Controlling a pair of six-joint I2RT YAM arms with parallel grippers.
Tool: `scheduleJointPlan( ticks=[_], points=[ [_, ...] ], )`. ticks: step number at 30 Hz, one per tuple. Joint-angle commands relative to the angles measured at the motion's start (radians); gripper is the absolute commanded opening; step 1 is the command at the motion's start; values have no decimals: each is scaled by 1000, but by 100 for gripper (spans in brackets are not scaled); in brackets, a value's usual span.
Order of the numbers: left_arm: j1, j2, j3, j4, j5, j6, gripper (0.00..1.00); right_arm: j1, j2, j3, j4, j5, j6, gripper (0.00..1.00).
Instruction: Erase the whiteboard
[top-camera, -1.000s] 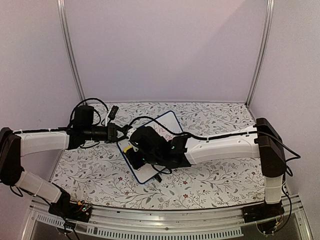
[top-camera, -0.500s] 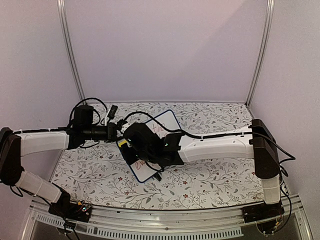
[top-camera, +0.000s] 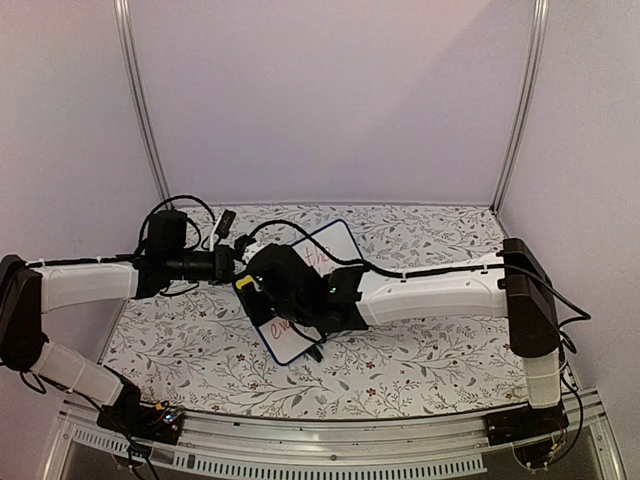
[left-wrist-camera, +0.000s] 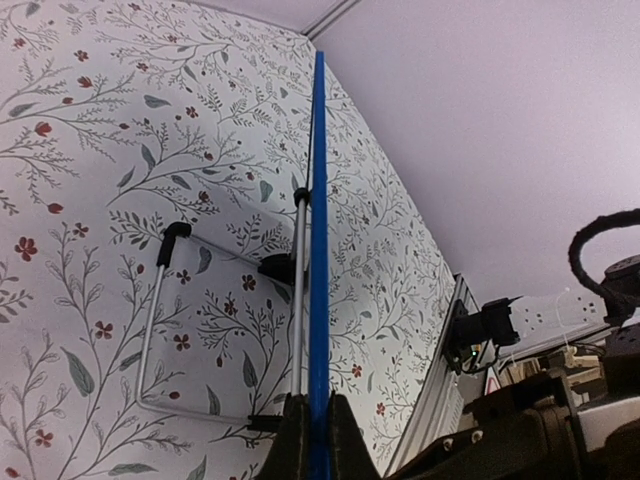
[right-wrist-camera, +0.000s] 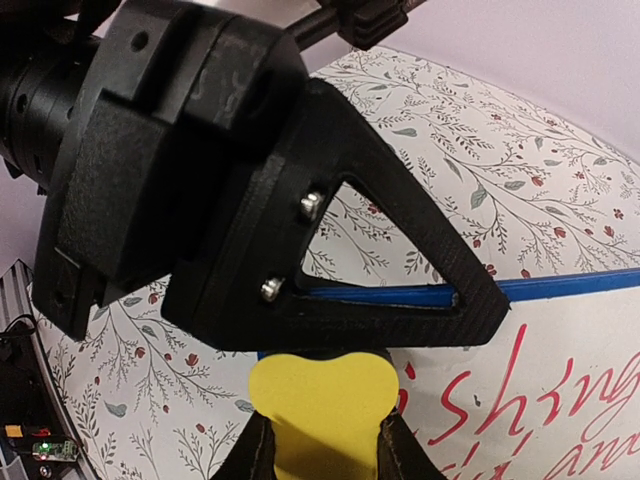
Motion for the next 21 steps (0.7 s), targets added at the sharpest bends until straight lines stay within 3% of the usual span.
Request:
scheduleJointPlan(
  ticks=[1, 10, 19, 21],
  points=[
    [-19, -17, 15, 32, 65, -12, 0, -18, 3, -79, 4, 33, 8, 16],
    [-20, -20, 16, 29, 63, -9, 0, -18, -85, -302, 42, 24, 72, 16],
    [-20, -20, 19, 23, 56, -4, 0, -18, -115, -253, 47, 7, 49, 16],
    [-18, -23, 23, 15, 52, 1, 4, -18, -158, -254, 44, 12, 43, 16]
  ],
)
